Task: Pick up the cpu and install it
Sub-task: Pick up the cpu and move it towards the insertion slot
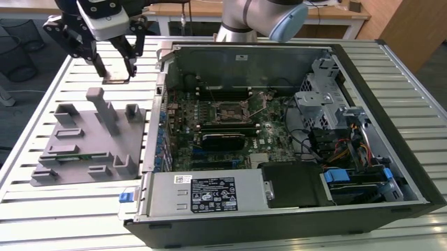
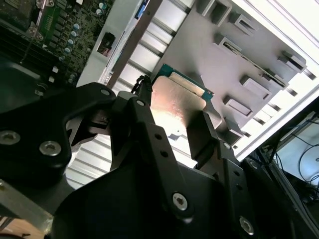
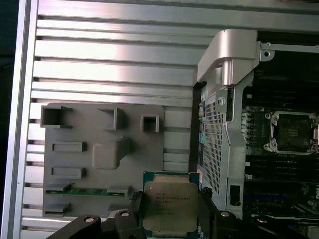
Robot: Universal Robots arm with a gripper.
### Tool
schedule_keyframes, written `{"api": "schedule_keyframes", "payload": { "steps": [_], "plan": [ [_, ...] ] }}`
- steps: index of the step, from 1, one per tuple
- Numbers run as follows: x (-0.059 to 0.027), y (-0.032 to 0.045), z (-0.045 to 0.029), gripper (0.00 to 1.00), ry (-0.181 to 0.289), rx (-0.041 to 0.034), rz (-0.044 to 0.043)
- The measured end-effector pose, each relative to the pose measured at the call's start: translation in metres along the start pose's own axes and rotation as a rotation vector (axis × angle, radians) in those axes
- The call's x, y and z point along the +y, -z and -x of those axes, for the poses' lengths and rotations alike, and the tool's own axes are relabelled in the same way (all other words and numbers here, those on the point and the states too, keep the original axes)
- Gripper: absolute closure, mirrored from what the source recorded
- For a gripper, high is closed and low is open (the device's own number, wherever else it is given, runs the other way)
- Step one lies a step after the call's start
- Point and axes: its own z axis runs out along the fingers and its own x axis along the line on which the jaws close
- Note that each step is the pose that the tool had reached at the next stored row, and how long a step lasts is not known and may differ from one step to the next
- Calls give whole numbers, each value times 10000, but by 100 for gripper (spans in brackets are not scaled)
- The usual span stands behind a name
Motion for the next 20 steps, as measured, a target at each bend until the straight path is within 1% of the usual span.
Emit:
{"api": "schedule_keyframes", "payload": {
  "steps": [13,20],
  "plan": [
    [-7,-19,139,47,1,-1,1],
    [-9,-27,199,47,0,0,0]
  ]
}}
